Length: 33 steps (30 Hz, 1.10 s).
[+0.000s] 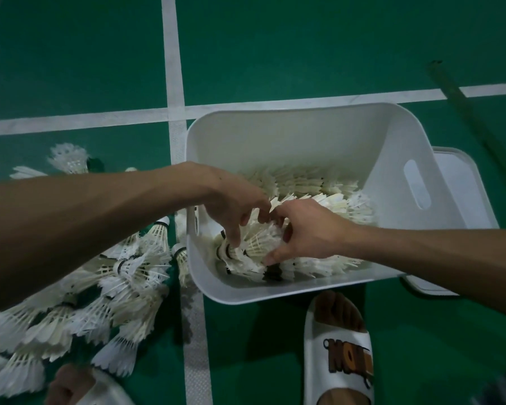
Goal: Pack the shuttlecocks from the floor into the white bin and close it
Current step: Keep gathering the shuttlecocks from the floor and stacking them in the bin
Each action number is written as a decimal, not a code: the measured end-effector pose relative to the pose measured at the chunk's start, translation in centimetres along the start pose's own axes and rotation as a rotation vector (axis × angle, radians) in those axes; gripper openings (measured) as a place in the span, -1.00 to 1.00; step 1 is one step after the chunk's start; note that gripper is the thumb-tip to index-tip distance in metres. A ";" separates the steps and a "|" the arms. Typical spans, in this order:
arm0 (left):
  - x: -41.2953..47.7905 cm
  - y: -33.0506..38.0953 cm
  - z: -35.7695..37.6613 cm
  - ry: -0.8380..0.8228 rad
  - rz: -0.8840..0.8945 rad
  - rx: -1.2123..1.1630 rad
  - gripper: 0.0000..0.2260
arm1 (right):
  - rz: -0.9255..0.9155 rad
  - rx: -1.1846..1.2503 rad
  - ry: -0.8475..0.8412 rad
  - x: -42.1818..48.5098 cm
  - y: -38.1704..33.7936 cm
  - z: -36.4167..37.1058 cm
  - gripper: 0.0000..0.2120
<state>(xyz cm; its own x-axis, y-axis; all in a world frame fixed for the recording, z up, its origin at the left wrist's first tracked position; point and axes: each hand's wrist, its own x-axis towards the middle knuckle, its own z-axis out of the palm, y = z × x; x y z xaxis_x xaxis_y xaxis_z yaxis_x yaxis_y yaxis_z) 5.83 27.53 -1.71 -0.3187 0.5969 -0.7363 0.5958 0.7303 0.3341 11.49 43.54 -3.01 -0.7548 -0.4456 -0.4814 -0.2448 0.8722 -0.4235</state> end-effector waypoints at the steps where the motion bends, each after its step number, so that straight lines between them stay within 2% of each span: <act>1: 0.0 0.0 0.0 -0.004 0.002 0.002 -0.41 | -0.006 0.011 -0.036 -0.1 0.0 -0.2 -0.32; 4: 0.0 0.0 0.0 -0.015 -0.001 0.003 -0.39 | 0.008 0.156 -0.157 -0.4 0.8 -1.5 -0.30; 6: 0.0 0.0 -0.1 -0.023 -0.001 0.006 -0.38 | 0.010 0.209 -0.174 -0.4 1.3 -2.1 -0.33; 10: 0.1 0.0 -0.4 -0.035 0.030 0.010 -0.38 | -0.026 0.050 -0.199 0.0 0.7 -1.7 -0.41; 15: 0.2 0.3 -0.9 -0.001 0.032 0.029 -0.42 | -0.007 0.029 -0.270 1.0 1.2 -3.6 -0.33; 17: -0.2 0.2 -1.1 0.079 0.039 0.044 -0.49 | 0.000 0.006 -0.221 1.1 1.6 -4.9 -0.37; 20: -1.0 0.2 -1.3 0.282 0.008 0.061 -0.58 | 0.008 -0.074 -0.107 1.0 1.5 -6.2 -0.47; 22: -1.8 0.4 -1.5 0.415 -0.030 0.081 -0.61 | 0.011 -0.145 -0.043 1.0 1.1 -6.7 -0.47; 28: -5.3 0.7 -2.3 0.760 -0.091 0.022 -0.65 | -0.052 -0.237 0.083 0.7 -1.8 -8.7 -0.45; 33: -8.7 -1.7 -2.4 0.938 -0.207 -0.058 -0.59 | -0.111 -0.240 0.224 1.5 -4.9 -11.4 -0.49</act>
<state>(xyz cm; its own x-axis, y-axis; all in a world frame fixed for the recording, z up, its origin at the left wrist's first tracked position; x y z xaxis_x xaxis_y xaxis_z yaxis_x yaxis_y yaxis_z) 5.85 21.88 5.58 -0.8884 0.4585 -0.0217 0.4320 0.8512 0.2979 4.58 40.92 7.11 -0.8240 -0.5082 -0.2504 -0.4491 0.8554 -0.2580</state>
